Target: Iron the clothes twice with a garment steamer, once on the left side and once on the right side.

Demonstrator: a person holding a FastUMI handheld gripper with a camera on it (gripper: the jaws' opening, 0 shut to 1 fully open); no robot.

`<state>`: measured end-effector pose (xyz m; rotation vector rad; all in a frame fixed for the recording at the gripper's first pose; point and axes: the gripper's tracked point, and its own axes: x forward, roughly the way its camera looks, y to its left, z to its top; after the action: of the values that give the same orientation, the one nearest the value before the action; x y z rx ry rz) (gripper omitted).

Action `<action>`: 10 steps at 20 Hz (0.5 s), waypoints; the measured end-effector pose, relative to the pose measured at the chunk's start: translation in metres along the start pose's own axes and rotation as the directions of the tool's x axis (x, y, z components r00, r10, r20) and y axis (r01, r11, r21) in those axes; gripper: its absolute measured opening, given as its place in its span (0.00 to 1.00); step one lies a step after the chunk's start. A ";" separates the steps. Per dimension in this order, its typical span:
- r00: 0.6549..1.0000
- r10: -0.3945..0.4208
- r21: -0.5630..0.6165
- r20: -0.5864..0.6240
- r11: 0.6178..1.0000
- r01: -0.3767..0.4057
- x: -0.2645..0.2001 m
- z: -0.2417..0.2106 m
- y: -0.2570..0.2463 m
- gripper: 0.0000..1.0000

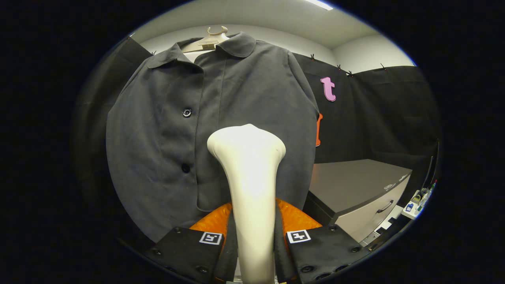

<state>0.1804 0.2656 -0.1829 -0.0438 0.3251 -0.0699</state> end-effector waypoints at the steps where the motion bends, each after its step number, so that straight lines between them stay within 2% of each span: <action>1: 1.000 -0.003 0.001 -0.009 1.000 0.003 -0.002 -0.007 -0.002 0.46; 10: 0.995 -0.013 0.000 -0.103 1.000 0.013 -0.013 -0.066 -0.010 0.46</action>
<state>0.1458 0.2549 -0.2410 -0.0422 0.4279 -0.0853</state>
